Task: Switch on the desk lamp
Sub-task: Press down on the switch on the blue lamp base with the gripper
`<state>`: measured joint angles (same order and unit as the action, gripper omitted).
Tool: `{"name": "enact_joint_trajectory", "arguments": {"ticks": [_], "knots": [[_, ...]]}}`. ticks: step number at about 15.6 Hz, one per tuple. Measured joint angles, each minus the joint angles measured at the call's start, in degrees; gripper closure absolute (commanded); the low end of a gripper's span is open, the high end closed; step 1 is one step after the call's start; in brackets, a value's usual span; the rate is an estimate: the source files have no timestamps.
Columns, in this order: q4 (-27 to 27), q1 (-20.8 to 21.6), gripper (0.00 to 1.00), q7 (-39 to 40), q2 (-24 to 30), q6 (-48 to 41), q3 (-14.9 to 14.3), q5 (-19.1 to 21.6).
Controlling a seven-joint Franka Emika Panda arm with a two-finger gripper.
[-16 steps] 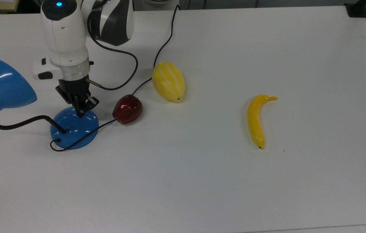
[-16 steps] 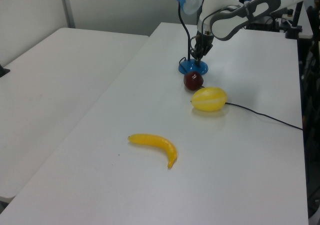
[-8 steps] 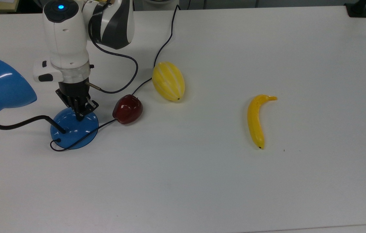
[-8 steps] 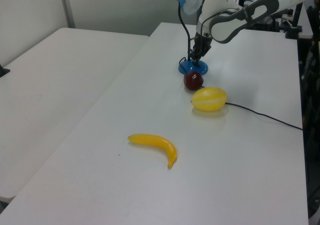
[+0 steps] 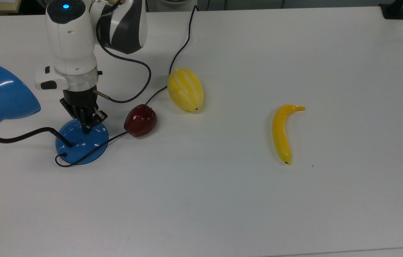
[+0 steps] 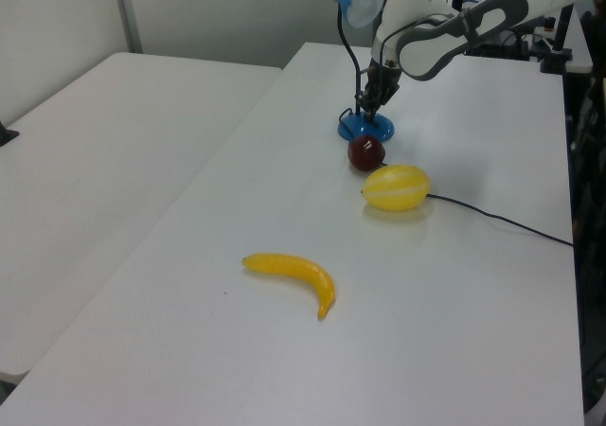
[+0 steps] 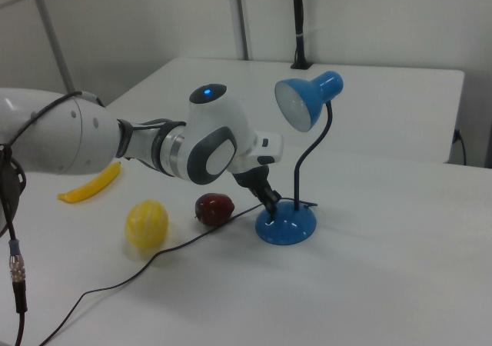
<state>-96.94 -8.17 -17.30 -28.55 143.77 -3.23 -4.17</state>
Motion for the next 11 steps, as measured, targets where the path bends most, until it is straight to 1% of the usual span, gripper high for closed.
{"name": "enact_joint_trajectory", "arguments": {"ticks": [11], "knots": [[0.0,-0.8,1.00,0.1,0.2,-1.7,-0.1,-0.1]]}}
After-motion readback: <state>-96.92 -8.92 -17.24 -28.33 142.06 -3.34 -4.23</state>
